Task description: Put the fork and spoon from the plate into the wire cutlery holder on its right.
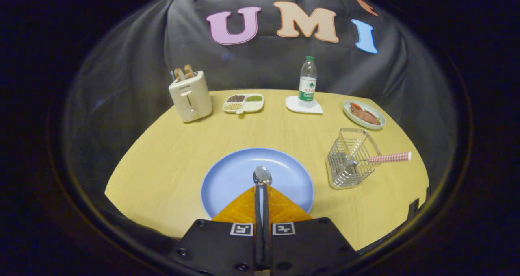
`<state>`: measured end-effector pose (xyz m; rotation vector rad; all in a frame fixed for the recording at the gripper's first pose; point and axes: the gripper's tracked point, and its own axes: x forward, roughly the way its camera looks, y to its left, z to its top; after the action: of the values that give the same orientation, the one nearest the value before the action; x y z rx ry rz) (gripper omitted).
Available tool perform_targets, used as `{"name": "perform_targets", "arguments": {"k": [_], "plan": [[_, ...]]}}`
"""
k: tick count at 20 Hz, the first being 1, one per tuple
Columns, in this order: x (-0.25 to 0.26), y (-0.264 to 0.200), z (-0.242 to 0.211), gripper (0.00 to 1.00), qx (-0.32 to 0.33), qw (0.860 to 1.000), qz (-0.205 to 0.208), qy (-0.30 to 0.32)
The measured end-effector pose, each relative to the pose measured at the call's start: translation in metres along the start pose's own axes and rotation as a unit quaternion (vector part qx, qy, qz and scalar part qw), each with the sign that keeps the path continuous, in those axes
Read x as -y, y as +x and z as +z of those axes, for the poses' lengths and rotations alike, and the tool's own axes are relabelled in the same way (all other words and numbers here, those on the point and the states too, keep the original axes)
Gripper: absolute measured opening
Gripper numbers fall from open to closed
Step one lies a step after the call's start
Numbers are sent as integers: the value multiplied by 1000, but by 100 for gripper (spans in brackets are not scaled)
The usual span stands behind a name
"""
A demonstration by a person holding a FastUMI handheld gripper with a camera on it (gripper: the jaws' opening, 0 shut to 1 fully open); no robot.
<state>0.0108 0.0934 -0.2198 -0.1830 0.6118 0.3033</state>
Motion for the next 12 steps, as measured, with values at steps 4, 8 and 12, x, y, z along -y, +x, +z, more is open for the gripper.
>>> {"name": "perform_targets", "arguments": {"k": [4,8,12], "plan": [[9,8,-38,13,-32,999,6,-9],[20,13,-56,40,-32,999,-6,-17],[22,25,-63,30,-41,999,-6,-15]]}}
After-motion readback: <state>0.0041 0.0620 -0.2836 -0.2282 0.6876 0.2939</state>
